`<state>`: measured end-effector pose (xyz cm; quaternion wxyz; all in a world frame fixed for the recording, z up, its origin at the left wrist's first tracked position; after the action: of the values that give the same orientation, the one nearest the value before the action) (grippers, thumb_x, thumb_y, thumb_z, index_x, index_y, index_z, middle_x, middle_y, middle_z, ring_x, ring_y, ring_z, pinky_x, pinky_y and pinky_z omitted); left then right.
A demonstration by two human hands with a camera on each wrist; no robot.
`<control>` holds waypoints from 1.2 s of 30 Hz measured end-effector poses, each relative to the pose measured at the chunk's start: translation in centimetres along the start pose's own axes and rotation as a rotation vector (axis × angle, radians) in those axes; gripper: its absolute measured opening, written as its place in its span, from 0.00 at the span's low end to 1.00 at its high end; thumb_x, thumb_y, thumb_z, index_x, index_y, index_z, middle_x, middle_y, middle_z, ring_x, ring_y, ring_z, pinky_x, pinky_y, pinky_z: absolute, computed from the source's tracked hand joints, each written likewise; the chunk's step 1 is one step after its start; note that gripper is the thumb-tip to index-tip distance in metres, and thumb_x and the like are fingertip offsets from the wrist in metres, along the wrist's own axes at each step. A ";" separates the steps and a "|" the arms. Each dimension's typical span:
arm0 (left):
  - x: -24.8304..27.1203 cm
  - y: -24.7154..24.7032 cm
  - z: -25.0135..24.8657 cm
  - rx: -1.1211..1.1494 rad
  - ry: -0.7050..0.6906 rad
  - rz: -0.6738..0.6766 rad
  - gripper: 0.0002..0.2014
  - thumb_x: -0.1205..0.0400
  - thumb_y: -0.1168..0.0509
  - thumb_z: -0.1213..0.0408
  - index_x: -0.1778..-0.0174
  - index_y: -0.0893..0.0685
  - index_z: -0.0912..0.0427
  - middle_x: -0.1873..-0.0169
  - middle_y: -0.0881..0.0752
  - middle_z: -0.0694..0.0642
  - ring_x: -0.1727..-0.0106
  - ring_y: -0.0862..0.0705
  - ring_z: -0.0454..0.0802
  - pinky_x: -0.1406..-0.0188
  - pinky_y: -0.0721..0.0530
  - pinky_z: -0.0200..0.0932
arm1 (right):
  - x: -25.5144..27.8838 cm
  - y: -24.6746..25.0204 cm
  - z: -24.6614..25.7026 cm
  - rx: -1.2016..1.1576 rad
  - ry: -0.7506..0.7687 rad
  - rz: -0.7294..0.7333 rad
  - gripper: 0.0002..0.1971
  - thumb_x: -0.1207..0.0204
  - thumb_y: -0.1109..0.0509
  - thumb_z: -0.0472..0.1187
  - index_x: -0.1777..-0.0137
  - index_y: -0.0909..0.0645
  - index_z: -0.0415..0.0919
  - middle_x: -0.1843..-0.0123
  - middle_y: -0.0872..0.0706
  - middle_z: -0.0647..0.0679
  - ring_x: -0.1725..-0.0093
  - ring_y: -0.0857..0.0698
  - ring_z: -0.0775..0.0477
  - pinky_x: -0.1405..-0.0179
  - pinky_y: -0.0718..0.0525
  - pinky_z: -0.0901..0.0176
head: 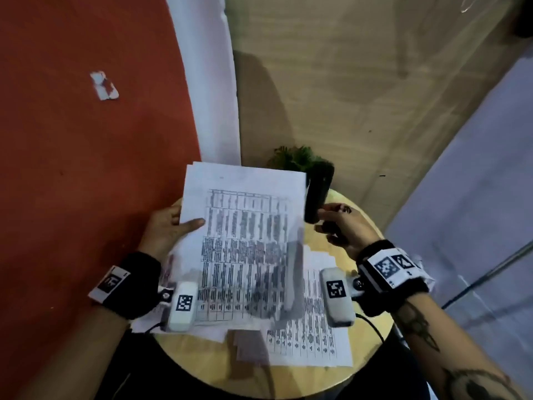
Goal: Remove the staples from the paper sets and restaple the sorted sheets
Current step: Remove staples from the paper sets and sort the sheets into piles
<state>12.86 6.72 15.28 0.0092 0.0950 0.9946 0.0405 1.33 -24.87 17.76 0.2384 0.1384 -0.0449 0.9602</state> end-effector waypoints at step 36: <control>-2.5 -19.2 21.0 -1.001 0.370 0.415 0.53 0.31 0.23 0.47 0.18 0.48 0.63 0.22 0.35 0.65 0.22 0.34 0.63 0.26 0.32 0.59 | -0.8 -0.8 -23.8 1.562 -0.235 0.599 0.17 0.21 0.43 0.34 0.37 0.19 0.39 0.39 0.16 0.38 0.39 0.18 0.37 0.41 0.17 0.49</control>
<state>12.29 -10.94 -7.16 -0.1292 0.2636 0.7999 0.5234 -3.43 -20.91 -5.26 -0.1968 0.3444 0.5725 0.7176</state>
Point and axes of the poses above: each hand's wrist, its own x-axis away from the middle knuckle, its own y-axis out of the back of the hand, z = x × y, the point moved 6 cm from there along -x, towards the middle knuckle
